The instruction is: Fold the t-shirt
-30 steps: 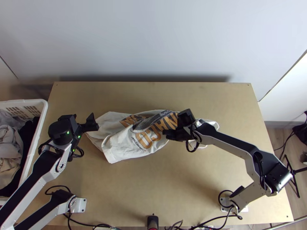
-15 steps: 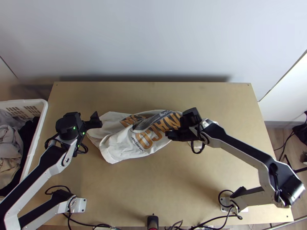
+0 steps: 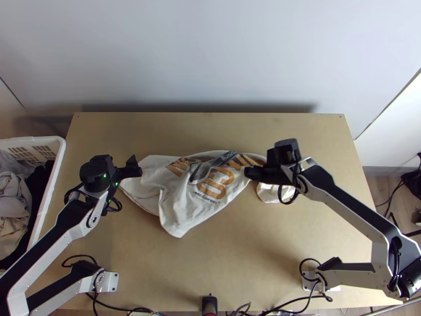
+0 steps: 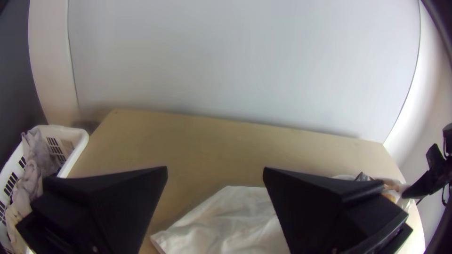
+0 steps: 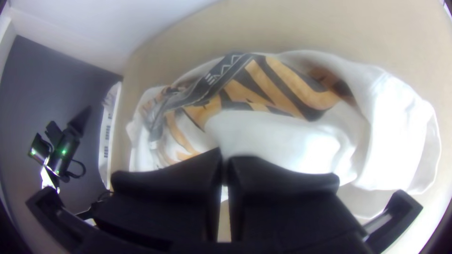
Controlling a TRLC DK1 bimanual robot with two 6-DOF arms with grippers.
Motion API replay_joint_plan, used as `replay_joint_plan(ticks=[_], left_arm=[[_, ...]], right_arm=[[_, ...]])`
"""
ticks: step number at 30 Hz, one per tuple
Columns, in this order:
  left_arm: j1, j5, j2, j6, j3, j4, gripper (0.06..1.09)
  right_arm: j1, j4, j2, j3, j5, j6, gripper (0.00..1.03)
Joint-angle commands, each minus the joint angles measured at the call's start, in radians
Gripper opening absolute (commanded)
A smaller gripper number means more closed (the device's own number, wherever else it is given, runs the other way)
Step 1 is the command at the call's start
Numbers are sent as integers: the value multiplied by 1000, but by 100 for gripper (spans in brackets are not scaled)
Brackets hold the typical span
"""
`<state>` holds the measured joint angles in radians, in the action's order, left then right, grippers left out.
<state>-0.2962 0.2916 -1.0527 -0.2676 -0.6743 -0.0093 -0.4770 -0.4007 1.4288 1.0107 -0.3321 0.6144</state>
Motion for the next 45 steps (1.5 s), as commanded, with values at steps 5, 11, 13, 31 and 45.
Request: replay_joint_plan(ticks=[5, 11, 13, 31, 45], left_arm=[[-23, -8, 17, 10, 15, -12, 104], [-84, -16, 19, 1, 7, -32, 104], [-107, -35, 20, -12, -10, -67, 104], [-667, -89, -116, -35, -48, -96, 104], [-767, -43, -162, 87, 9, -112, 104]], right_arm=[[61, -3, -34, 16, -1, 2, 2], [25, -1, -28, 6, -1, 16, 2], [20, 0, -22, 0, 1, 16, 2], [31, 5, 15, 5, 15, 54, 3], [64, 5, 7, 11, 16, 65, 3]])
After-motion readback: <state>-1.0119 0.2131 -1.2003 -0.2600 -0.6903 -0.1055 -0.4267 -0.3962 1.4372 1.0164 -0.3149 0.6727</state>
